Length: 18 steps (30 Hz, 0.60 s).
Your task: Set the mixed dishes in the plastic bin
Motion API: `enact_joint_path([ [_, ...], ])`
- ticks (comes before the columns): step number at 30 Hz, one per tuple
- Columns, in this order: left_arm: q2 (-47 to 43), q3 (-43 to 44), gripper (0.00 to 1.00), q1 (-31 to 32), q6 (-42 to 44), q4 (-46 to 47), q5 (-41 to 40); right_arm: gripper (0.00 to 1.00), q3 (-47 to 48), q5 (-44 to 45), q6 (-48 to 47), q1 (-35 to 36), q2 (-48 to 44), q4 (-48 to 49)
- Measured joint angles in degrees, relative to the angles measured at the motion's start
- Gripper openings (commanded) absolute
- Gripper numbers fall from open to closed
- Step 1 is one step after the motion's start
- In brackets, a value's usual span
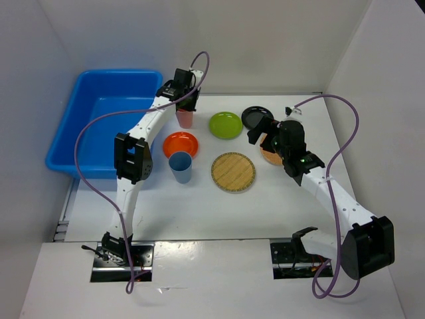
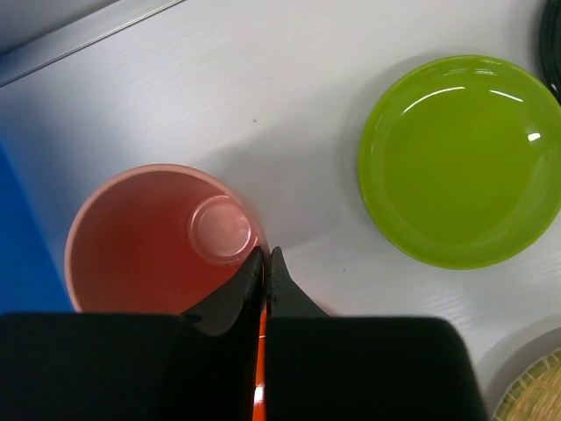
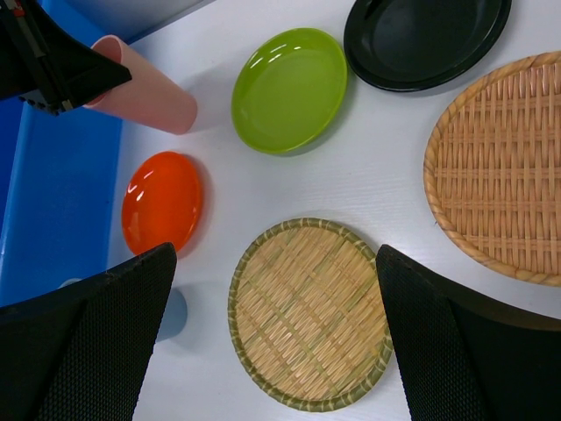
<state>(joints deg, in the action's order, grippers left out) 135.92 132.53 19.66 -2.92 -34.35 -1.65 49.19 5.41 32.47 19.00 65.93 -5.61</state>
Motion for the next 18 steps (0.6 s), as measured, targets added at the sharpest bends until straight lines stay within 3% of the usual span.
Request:
enact_joint_path([
  [9,-3.6,0.8,0.00,0.0,-0.1,-3.1,-2.8,0.99,0.0,0.0,0.0,0.0,0.0,0.1],
  [18,-25.8,1.9,0.00,0.2,-0.1,-3.7,-6.9,0.99,-0.1,-2.1,0.0,0.0,0.0,2.5],
])
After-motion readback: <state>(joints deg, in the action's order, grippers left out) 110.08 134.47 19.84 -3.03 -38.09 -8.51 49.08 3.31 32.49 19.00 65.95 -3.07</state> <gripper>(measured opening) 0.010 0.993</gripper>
